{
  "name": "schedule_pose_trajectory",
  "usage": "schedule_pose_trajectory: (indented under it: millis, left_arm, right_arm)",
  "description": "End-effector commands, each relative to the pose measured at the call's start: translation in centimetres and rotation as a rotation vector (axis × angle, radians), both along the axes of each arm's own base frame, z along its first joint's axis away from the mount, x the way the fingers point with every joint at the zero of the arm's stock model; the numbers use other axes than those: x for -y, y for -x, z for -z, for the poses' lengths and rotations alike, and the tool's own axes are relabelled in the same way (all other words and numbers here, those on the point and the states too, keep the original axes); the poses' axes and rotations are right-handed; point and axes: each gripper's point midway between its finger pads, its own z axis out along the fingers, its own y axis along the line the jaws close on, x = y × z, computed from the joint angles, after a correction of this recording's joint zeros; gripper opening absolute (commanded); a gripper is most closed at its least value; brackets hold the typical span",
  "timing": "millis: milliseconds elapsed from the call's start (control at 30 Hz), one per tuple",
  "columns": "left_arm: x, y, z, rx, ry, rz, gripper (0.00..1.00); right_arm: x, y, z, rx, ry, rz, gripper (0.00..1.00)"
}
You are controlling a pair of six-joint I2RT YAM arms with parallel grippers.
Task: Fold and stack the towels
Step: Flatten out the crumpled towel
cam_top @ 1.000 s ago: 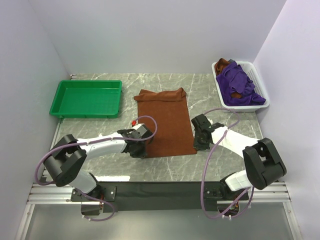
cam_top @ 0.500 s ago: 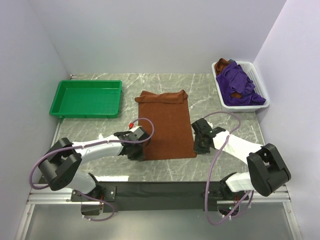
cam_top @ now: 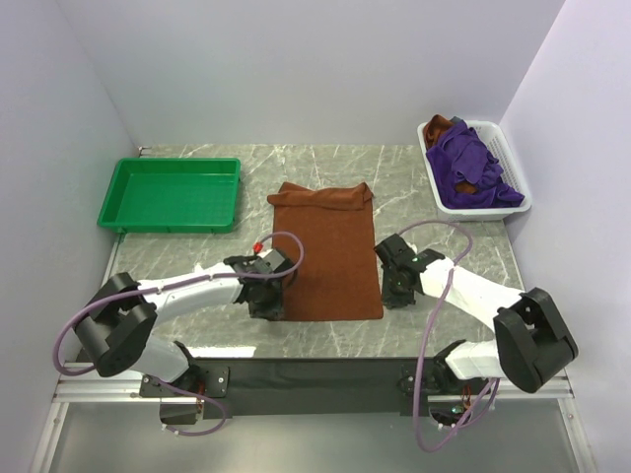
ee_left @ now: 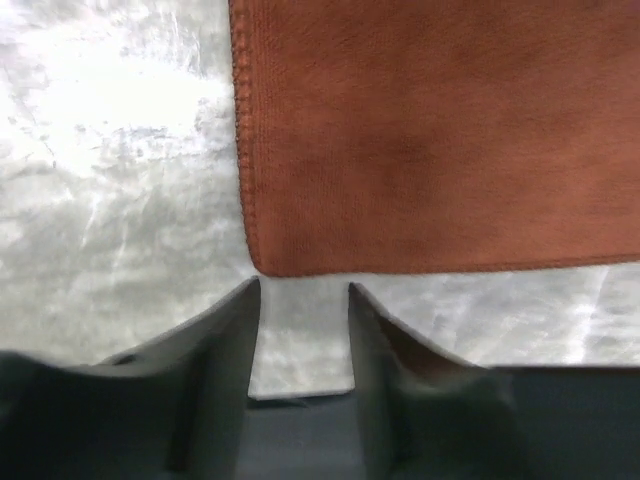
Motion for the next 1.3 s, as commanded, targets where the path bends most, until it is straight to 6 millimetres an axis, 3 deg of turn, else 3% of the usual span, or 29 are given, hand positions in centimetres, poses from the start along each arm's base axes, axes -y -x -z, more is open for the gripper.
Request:
schedule_pose_trajectory:
  millis: [0,100,133,267,300,367,400,433,500,567,600,633,700,767,933,1067,1267]
  left_arm:
    - [1.8,-2.5,-4.5,0.087,0.03,0.014,0.49]
    - [3.1,-5.5,-7.9,0.173,0.083,0.008,0.66]
    - [3.3,-6.4,-8.8,0.194,0.1,0.001,0.7]
    - [3.0,-12.4,-12.0,0.312,0.181,-0.053,0.84]
    - [2.1,-15.0,-12.7,0.359,0.207,-0.085,0.84]
    - [1.6,-17.7,-13.3,0.392,0.244,-0.098,0.85]
    - [0.8,-20.1,-13.4,0.412,0.249,-0.111,0.84]
    - [1.2,-21.7,-14.0,0.441,0.285,-0.099,0.83]
    - [0.2,-25.4,-13.9,0.484,0.265,-0.113,0.8]
    - [-0.4,-27.6,-13.3,0.484,0.254,-0.119,0.78]
    - [-1.2,-29.6,-12.4,0.476,0.244,-0.137,0.77]
    - [-1.4,-30.5,-11.9,0.465,0.258,-0.137,0.76]
    - [-2.5,-33.1,-10.8,0.455,0.265,-0.167,0.75]
    - [-2.6,-35.0,-9.9,0.453,0.292,-0.17,0.74]
    - [-3.2,-37.3,-8.0,0.429,0.326,-0.173,0.73]
    - [-2.4,-37.5,-6.4,0.402,0.353,-0.151,0.71]
    - [-1.6,-37.4,-5.5,0.379,0.398,-0.146,0.66]
  right_arm:
    - [-1.0,-3.7,-4.7,0.157,-0.03,-0.029,0.06]
    - [-1.8,-7.1,-7.8,0.263,-0.086,-0.033,0.21]
    - [-1.8,-8.5,-8.9,0.291,-0.131,-0.011,0.31]
    - [-2.1,-13.6,-11.3,0.411,-0.276,-0.005,0.4]
    - [-2.5,-15.5,-12.5,0.47,-0.321,-0.011,0.4]
    - [-2.5,-17.6,-12.3,0.47,-0.391,-0.014,0.42]
    - [-2.8,-19.4,-13.4,0.527,-0.428,-0.022,0.43]
    - [-2.8,-20.4,-12.7,0.521,-0.444,-0.016,0.45]
    - [-3.1,-23.0,-12.8,0.563,-0.49,-0.014,0.48]
    - [-3.4,-24.6,-12.4,0.573,-0.507,-0.022,0.49]
    - [-3.9,-25.8,-13.2,0.602,-0.52,-0.04,0.49]
    - [-4.0,-26.5,-11.6,0.573,-0.513,-0.035,0.48]
    - [-4.2,-28.0,-11.7,0.583,-0.519,-0.05,0.47]
    - [-4.6,-28.6,-10.5,0.56,-0.525,-0.064,0.46]
    - [-4.9,-29.9,-8.7,0.536,-0.521,-0.076,0.46]
    - [-4.7,-30.4,-7.3,0.516,-0.51,-0.064,0.48]
    - [-4.8,-31.6,-6.4,0.529,-0.508,-0.069,0.52]
